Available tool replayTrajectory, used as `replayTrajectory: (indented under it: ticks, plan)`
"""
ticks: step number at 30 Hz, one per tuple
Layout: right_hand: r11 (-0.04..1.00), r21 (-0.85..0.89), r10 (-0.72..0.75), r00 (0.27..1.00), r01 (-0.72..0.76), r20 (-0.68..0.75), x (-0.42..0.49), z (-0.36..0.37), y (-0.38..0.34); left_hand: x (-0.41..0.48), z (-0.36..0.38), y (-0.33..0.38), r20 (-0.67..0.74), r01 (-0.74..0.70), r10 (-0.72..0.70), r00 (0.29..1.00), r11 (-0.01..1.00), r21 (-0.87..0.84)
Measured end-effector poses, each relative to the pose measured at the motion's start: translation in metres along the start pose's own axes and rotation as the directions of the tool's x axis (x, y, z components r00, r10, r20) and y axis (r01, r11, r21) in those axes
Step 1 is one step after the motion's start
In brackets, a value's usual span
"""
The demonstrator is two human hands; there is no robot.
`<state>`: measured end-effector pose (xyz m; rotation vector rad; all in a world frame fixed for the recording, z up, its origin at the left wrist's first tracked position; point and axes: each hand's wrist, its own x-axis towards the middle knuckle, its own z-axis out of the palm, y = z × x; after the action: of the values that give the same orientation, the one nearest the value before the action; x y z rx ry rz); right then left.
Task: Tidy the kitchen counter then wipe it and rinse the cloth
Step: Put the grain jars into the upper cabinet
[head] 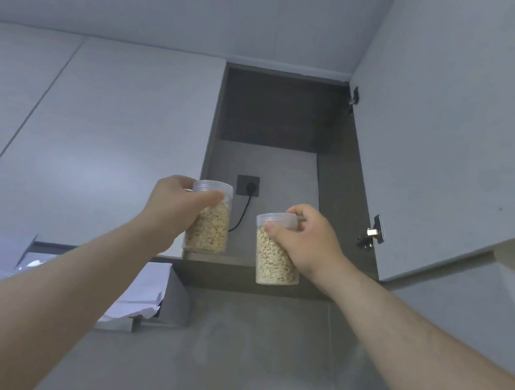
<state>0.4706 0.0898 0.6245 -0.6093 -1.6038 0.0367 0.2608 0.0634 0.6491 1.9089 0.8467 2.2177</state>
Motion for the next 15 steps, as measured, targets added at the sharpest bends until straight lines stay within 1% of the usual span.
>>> replayTrajectory:
  ticks: [8,11,13,15]
  plan:
    - [1.0,-0.012,0.017,0.999,-0.017,-0.028,0.057,0.033,0.026,0.047,0.03,-0.041,-0.015,-0.009,0.012,1.0,0.989,0.146]
    - [1.0,-0.009,0.024,0.999,-0.024,-0.033,0.071,0.039,0.04,0.059,0.034,-0.056,-0.012,-0.008,0.01,1.0,0.986,0.164]
    - [0.999,0.039,0.033,0.999,-0.032,-0.035,0.08,0.042,0.048,0.068,0.037,-0.062,-0.018,-0.009,0.013,1.0,0.986,0.165]
    - [0.992,0.123,0.045,0.998,-0.04,-0.041,0.09,0.043,0.052,0.074,0.041,-0.064,-0.031,-0.033,0.04,0.999,0.982,0.184]
